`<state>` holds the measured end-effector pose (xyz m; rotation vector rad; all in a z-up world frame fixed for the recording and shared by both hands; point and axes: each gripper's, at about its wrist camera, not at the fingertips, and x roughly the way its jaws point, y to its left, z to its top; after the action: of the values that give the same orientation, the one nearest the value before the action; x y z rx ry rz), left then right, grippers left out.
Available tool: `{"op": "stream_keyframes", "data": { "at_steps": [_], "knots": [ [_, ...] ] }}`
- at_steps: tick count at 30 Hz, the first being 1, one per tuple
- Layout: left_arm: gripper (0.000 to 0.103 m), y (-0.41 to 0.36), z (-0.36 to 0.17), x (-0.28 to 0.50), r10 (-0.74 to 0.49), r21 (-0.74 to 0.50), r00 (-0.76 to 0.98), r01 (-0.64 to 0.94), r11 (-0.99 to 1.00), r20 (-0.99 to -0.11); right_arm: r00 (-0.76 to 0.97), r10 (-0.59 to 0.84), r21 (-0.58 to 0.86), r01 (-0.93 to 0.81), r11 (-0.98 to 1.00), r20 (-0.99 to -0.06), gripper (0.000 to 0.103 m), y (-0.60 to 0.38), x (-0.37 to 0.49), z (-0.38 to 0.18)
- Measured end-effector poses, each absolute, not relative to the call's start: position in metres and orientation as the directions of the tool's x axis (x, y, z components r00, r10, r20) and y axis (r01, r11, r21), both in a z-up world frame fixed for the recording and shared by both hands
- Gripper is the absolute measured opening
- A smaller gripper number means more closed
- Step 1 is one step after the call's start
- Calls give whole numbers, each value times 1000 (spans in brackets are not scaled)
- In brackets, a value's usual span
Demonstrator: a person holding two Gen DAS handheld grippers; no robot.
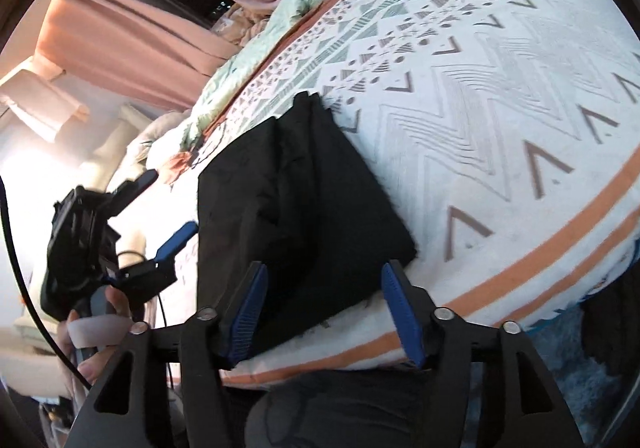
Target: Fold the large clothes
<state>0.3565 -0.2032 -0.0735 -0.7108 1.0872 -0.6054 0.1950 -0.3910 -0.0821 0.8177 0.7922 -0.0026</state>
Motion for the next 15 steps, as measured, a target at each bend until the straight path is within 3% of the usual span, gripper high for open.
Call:
{"op": "stream_keyframes", "data": {
  "at_steps": [2, 8, 15],
  "knots": [
    [73, -178, -72, 352, -718, -752, 373, 77, 655, -588, 731, 302, 671, 279, 687, -613, 82, -387, 202, -84],
    [73, -121, -67, 336, -620, -685, 445, 20, 729, -647, 725, 359, 705, 242, 667, -588, 82, -367, 225, -92],
    [73, -72, -75, 320, -534, -632, 485, -52, 773, -693, 702, 330, 671, 280, 687, -631, 81, -352, 258, -99]
  ]
}}
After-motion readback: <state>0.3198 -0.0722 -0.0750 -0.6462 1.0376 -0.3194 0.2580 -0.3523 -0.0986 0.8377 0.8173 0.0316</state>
